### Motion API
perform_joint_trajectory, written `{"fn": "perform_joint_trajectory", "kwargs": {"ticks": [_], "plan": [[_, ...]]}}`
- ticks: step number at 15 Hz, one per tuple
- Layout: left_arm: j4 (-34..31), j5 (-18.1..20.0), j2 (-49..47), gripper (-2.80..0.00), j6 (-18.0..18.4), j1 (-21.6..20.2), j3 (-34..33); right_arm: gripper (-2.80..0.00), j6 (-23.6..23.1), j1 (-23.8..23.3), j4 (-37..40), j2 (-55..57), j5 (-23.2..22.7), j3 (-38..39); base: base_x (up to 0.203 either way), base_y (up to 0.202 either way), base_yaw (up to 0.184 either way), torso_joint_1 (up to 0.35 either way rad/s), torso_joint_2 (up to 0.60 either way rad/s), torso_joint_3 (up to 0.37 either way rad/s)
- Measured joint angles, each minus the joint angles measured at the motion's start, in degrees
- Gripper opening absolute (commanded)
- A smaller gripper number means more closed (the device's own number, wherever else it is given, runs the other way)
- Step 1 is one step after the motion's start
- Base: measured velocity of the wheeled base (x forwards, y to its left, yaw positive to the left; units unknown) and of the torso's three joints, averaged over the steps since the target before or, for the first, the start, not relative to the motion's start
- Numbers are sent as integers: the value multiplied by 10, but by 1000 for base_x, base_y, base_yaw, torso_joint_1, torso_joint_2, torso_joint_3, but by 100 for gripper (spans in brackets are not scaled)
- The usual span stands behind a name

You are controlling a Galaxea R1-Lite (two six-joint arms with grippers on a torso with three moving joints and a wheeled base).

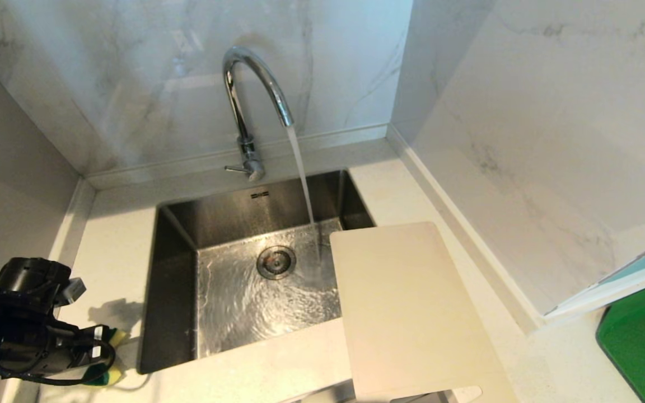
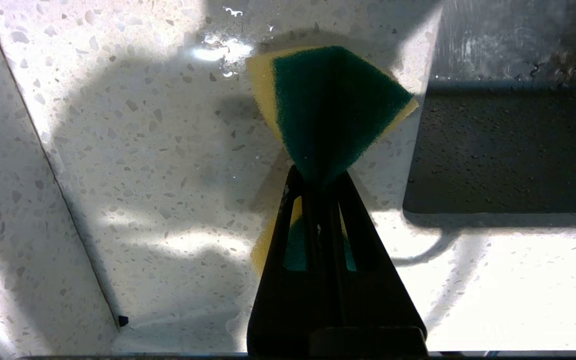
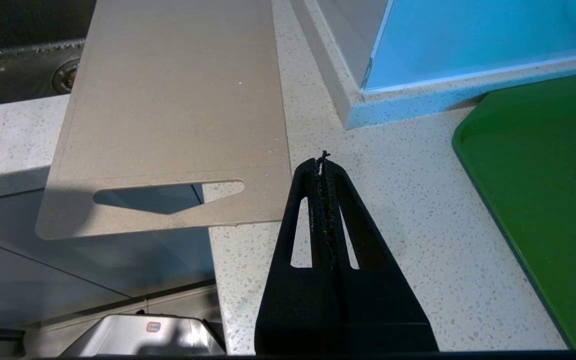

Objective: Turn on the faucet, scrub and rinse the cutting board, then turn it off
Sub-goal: Put down the cleaning cloth

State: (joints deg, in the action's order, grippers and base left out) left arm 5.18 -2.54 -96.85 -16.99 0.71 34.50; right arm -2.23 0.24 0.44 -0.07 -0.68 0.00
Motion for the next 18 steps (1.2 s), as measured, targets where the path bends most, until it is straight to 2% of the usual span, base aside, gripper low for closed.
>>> {"fn": "perform_joint_trajectory", "kwargs": {"ticks": [10, 15, 18], "plan": [[-4, 13, 60, 0, 2, 0, -19, -280, -2, 0, 0, 0, 0, 0, 0, 0, 0, 0, 0, 0], [-39, 21, 125, 0, 2, 4, 1, -280, -2, 0, 0, 0, -1, 0, 0, 0, 0, 0, 0, 0], [-107, 22, 155, 0, 5, 26, 55, -280, -1, 0, 0, 0, -1, 0, 0, 0, 0, 0, 0, 0]]}}
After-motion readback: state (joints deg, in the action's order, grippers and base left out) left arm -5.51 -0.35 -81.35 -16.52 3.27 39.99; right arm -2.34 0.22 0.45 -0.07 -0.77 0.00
